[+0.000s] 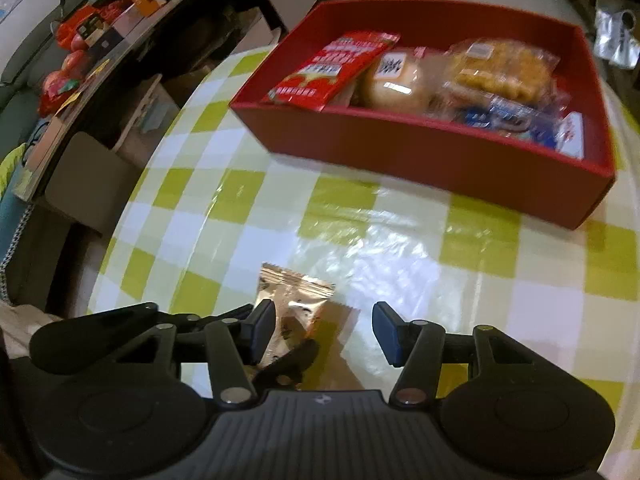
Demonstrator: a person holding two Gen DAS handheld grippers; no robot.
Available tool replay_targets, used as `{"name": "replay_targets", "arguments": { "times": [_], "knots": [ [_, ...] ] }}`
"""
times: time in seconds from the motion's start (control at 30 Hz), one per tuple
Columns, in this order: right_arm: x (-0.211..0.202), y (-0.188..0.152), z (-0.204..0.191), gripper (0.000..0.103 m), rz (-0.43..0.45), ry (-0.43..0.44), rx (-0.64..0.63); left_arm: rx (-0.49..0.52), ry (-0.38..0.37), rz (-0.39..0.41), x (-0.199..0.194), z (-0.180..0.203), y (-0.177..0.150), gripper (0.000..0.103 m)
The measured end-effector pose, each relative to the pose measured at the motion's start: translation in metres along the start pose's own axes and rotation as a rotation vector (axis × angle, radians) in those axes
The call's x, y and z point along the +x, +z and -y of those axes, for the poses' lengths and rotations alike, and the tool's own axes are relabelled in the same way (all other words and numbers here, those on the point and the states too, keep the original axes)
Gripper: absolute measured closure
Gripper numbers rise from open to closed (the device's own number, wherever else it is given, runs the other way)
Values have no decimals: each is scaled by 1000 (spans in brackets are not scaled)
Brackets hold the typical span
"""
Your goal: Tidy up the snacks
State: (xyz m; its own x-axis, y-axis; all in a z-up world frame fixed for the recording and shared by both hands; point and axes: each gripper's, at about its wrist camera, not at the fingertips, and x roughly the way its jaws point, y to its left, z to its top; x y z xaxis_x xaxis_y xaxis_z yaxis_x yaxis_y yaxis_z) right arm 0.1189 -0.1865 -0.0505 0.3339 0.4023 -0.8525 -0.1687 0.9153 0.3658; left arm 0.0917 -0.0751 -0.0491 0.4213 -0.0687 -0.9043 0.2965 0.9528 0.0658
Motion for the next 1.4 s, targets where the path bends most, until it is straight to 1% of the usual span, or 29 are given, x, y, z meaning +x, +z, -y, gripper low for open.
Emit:
{"name": "replay_targets", "arguments": {
  "times": [0.13,0.23,0.37,0.47,0.53,0.67,0.8,0.83,0.87,0.9,1.0,1.03,1.07,1.13,1.17,1.27,1.4],
  "knots": [
    [-8,3,5,41,27,-66,-13,22,34,16,0,4,4,55],
    [-15,5,7,41,63,-160,-43,34,56,23,-2,6,5,55],
    [-19,7,12,41,79,-243,-55,26,70,16,1,5,8,55],
    [-21,8,17,41,83,-252,-44,25,80,12,3,5,8,55],
    [-21,8,19,41,87,-306,-68,24,84,9,3,4,8,55],
    [-12,3,26,41,50,-345,-71,20,107,-4,10,2,9,55],
    [12,-10,27,41,-48,-393,-133,21,138,-46,23,1,7,55],
    [17,-13,25,40,-61,-409,-156,26,148,-55,26,1,6,55],
    [18,-15,23,38,-45,-422,-177,31,165,-61,29,1,5,55],
    [17,-16,21,38,-44,-429,-195,34,174,-64,31,1,4,55],
    [16,-18,21,40,-43,-415,-199,48,181,-58,30,3,2,55],
    [15,-18,20,43,-45,-406,-205,48,179,-60,30,3,2,55],
    [14,-19,18,49,-47,-397,-212,39,168,-64,29,2,2,55],
    [11,-20,15,50,-34,-398,-226,9,130,-74,27,-1,4,55],
    [8,-19,14,50,-23,-402,-227,-7,115,-69,24,-2,6,55],
    [-6,-14,8,50,28,-425,-238,-8,129,-24,13,-1,12,55],
    [-22,-3,3,50,83,-413,-230,-16,108,27,-2,0,24,55]
  ]
}}
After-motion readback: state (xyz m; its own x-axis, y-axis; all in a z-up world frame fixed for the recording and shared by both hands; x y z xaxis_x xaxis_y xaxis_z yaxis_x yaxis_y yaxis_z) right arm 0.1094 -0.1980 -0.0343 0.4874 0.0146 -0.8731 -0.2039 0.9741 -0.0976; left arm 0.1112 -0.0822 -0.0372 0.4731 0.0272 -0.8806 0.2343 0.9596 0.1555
